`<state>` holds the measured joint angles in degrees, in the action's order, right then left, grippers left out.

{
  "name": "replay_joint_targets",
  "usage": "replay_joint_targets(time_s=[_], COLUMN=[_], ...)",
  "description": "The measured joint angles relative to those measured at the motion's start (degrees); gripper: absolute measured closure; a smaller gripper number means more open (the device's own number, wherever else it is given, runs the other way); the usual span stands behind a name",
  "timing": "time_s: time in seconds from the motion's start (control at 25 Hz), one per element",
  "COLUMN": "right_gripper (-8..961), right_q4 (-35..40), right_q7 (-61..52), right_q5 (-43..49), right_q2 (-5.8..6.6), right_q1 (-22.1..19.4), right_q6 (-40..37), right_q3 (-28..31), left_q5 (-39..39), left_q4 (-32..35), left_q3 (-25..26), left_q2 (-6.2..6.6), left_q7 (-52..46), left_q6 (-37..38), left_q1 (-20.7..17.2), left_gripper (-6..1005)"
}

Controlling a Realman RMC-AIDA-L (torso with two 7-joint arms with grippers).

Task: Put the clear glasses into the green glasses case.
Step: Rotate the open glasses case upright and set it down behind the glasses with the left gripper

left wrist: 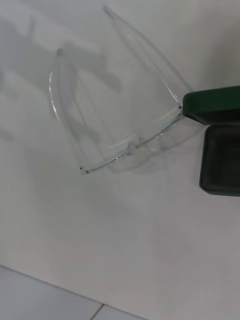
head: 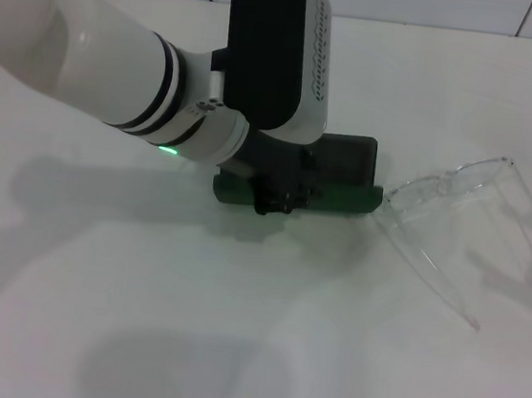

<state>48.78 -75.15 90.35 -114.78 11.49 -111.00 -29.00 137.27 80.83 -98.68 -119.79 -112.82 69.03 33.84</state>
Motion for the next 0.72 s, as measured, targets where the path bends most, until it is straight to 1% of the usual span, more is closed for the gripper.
replay_joint_targets(time_s=[0.32, 0.48, 0.72], right_gripper=[78, 78, 78], right_q4=[0.0, -0.4, -0.7], right_q7=[0.0, 0.0, 0.0], right_q5=[0.0, 0.0, 0.0], right_q2=[0.09, 0.09, 0.09], right_q1=[-0.1, -0.1, -0.1], right_q6=[0.0, 0.0, 0.0], right_q3=[0.0, 0.0, 0.0], left_q5=[0.9, 1.9, 2.7], left_q4=[1.8, 0.7, -0.1], left_q3=[0.3, 0.0, -1.1], left_q2=[0.0, 0.0, 0.0], left_q7=[-0.5, -0.8, -1.1], left_q6=[-0.7, -2.2, -2.0], left_q1=[-0.8, -1.5, -2.0], left_gripper=[781, 795, 817])
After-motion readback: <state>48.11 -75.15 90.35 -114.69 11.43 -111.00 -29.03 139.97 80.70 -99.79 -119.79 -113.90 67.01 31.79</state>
